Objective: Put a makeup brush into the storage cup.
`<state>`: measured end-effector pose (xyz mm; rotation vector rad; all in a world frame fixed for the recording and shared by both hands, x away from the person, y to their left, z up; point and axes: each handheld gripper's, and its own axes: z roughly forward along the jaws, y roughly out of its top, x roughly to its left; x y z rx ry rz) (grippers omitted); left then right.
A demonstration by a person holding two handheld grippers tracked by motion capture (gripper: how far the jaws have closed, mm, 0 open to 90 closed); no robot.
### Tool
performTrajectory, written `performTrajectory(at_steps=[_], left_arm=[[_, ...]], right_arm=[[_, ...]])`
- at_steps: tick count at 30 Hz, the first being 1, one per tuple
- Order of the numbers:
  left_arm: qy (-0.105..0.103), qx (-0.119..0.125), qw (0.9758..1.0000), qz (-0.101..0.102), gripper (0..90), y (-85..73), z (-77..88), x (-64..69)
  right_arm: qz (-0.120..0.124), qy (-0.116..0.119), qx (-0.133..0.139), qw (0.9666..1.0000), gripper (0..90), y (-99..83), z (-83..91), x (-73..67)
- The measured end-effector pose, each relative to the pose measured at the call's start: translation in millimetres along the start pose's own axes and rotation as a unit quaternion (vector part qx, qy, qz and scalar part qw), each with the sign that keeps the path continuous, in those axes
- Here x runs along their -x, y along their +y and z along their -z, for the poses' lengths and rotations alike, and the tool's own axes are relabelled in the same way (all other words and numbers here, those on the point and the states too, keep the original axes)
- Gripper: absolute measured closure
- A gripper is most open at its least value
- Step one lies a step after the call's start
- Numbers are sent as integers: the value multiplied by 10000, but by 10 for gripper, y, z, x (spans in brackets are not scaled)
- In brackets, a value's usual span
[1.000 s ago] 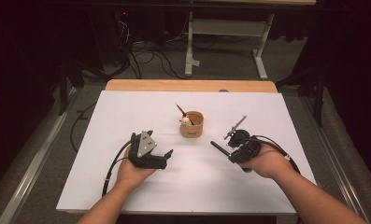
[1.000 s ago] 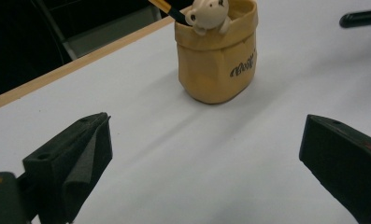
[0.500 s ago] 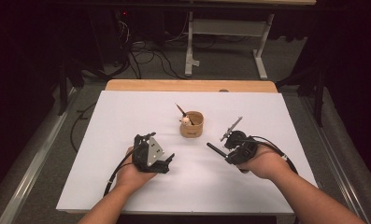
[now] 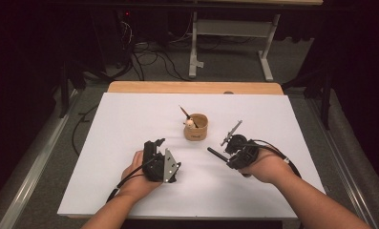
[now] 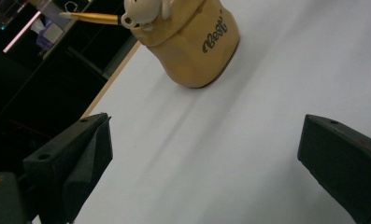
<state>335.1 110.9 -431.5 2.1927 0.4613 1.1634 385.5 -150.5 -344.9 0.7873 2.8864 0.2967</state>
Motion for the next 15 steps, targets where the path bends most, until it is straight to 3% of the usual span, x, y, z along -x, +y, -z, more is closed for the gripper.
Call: performTrajectory(at_steps=[9, 15], left_arm=[[225, -28, 9987, -456, 36, 19, -2, 72], [464, -5, 9947, -913, 36, 30, 13, 122]], right_arm=[[104, 23, -67, 9999, 792, 56, -29, -45], [168, 30, -86, 9998, 792, 103, -28, -74]])
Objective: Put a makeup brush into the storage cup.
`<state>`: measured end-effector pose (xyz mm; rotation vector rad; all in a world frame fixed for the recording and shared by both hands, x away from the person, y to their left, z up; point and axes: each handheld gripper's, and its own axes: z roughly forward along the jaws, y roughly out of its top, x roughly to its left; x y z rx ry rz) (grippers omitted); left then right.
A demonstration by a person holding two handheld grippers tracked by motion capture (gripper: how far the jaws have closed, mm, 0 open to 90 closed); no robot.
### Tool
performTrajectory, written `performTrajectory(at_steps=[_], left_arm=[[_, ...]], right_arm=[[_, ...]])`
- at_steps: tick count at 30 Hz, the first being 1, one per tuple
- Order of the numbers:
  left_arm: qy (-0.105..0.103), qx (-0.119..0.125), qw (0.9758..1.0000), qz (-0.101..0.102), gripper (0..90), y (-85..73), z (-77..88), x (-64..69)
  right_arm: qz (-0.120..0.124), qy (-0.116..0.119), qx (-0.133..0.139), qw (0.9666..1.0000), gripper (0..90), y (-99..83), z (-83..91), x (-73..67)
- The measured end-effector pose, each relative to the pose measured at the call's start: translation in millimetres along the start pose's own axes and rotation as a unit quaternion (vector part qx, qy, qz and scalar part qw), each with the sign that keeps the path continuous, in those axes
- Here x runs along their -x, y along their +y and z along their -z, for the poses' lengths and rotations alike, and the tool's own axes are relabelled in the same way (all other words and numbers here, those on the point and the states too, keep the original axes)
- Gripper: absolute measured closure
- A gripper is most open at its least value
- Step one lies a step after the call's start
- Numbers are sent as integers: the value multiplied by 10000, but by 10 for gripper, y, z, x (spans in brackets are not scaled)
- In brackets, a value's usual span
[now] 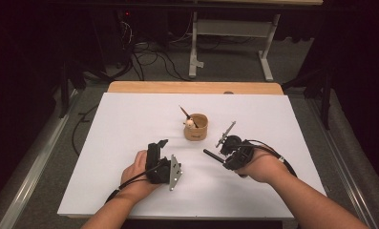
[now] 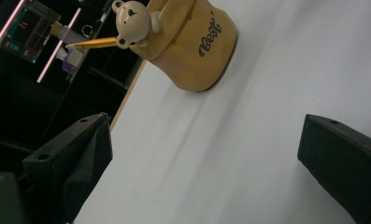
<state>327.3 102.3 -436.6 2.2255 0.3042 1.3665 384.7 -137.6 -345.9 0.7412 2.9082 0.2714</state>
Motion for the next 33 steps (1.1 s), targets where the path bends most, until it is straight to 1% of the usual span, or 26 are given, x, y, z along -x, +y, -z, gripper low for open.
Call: performTrajectory(at_steps=[2, 3, 4, 5, 7, 10, 14, 15, 17, 20, 21, 24, 28, 33], left_arm=[[58, -3, 9999, -96, 36, 3, 0, 9], [60, -5, 9999, -98, 36, 1, -3, 11], [67, -16, 9999, -124, 36, -1, -5, 12], [95, -26, 9998, -172, 36, -2, -6, 16], [115, -16, 9997, -233, 36, -3, -8, 24], [186, -4, 9991, -371, 35, 6, -2, 42], [238, 10, 9982, -554, 35, 8, -1, 64], [237, 24, 9980, -586, 35, 8, -2, 67], [261, 29, 9975, -656, 35, 10, 4, 73], [279, 60, 9969, -732, 42, 15, 12, 85], [290, 85, 9966, -765, 46, 16, 14, 89], [313, 119, 9961, -822, 53, 22, 21, 102], [341, 152, 9951, -915, 71, 23, 31, 117], [349, 181, 9939, -1028, 90, 27, 36, 142]], right_arm=[[36, 3, -15, 10000, 792, 17, 4, -9], [20, 15, 6, 10000, 792, 23, 2, -18], [54, 19, -3, 10000, 792, 32, 4, -22], [23, 46, -7, 10000, 792, 41, 6, -32], [76, 67, 0, 9999, 792, 60, 8, -44], [130, 82, -7, 9999, 792, 92, 12, -65], [177, 96, -46, 9998, 792, 131, 14, -92], [157, 128, -35, 9998, 792, 138, 10, -99], [203, 138, -48, 9997, 792, 156, 8, -107], [244, 168, -52, 9995, 791, 183, 3, -124], [248, 158, -103, 9995, 792, 194, 9, -133], [341, 173, -78, 9992, 791, 218, 2, -145], [371, 180, -125, 9991, 792, 258, 12, -174], [454, 237, -101, 9986, 791, 303, 1, -197]])
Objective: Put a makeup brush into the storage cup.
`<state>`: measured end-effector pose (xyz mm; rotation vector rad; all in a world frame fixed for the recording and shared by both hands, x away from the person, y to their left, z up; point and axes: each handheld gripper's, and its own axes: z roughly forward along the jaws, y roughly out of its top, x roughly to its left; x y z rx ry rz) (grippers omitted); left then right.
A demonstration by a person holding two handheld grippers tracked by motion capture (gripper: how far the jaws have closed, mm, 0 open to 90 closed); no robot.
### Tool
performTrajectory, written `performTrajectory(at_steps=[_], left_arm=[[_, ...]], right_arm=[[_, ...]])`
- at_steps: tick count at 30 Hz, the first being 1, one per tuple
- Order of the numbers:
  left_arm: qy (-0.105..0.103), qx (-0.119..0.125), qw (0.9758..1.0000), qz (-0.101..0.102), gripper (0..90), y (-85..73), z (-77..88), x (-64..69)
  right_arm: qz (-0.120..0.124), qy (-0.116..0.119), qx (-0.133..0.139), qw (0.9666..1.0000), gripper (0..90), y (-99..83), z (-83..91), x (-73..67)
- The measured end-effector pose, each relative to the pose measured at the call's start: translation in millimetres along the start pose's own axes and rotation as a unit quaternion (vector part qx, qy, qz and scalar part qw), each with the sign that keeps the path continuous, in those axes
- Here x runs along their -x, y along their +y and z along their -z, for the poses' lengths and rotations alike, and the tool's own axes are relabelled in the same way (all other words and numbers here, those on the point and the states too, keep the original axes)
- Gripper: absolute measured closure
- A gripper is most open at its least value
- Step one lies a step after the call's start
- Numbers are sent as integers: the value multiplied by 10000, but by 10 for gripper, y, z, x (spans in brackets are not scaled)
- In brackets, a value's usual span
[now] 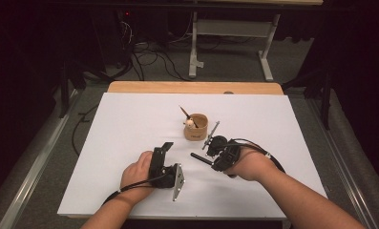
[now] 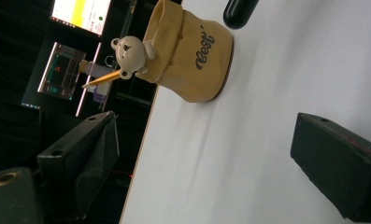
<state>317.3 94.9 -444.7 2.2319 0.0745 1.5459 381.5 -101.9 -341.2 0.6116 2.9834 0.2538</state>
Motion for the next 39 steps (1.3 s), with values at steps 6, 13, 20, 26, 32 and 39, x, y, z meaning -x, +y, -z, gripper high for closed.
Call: performTrajectory(at_steps=[6, 13, 20, 26, 32, 39], left_arm=[[4, 91, 9999, -83, 125, 11, 13, 15], [-35, 128, 9998, -153, 168, 26, 33, 21], [-167, 142, 9994, -257, 242, 48, 45, 59], [-162, 189, 9991, -357, 294, 72, 62, 79], [-227, 212, 9987, -409, 365, 74, 69, 89], [-311, 144, 9977, -592, 478, 67, 72, 93]], right_arm=[[107, 30, -50, 9999, 791, 66, -20, -33], [190, 76, -57, 9998, 791, 141, -57, -65], [272, 101, -76, 9996, 791, 217, -88, -98], [337, 118, -84, 9993, 791, 269, -105, -122], [354, 138, -64, 9993, 791, 304, -111, -151], [393, 153, -47, 9991, 791, 342, -122, -178]])
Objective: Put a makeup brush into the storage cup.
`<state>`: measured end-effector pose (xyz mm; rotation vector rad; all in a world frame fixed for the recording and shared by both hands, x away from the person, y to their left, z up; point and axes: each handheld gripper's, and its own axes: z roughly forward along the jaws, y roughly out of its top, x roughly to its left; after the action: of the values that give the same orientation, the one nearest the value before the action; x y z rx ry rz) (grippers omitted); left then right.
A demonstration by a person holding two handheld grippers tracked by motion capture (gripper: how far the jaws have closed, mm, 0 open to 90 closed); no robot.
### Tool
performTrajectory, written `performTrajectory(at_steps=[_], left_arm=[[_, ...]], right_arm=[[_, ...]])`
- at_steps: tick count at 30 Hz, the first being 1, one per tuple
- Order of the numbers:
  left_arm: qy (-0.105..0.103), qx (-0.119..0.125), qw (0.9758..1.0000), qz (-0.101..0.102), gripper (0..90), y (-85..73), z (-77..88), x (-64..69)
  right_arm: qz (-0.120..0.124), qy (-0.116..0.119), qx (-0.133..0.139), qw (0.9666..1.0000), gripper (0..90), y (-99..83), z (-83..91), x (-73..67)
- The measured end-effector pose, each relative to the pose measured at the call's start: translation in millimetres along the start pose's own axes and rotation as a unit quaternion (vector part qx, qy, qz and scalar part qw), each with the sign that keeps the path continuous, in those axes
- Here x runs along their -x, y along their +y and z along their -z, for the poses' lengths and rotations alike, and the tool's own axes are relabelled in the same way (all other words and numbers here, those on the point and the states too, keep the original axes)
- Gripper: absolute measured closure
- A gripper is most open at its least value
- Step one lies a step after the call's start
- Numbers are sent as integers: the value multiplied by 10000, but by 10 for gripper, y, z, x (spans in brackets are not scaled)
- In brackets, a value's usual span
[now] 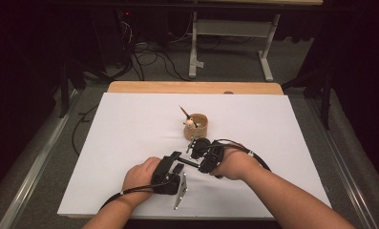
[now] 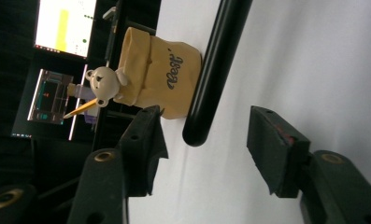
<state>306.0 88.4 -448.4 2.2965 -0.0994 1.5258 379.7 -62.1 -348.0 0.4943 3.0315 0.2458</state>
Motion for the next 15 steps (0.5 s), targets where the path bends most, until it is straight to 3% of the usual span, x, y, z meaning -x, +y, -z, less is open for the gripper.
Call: performTrajectory(at_steps=[15], left_arm=[[34, 6, 9997, -230, 630, 11, 13, 16]], right_arm=[[84, 47, -110, 9999, 791, 40, -28, -23]])
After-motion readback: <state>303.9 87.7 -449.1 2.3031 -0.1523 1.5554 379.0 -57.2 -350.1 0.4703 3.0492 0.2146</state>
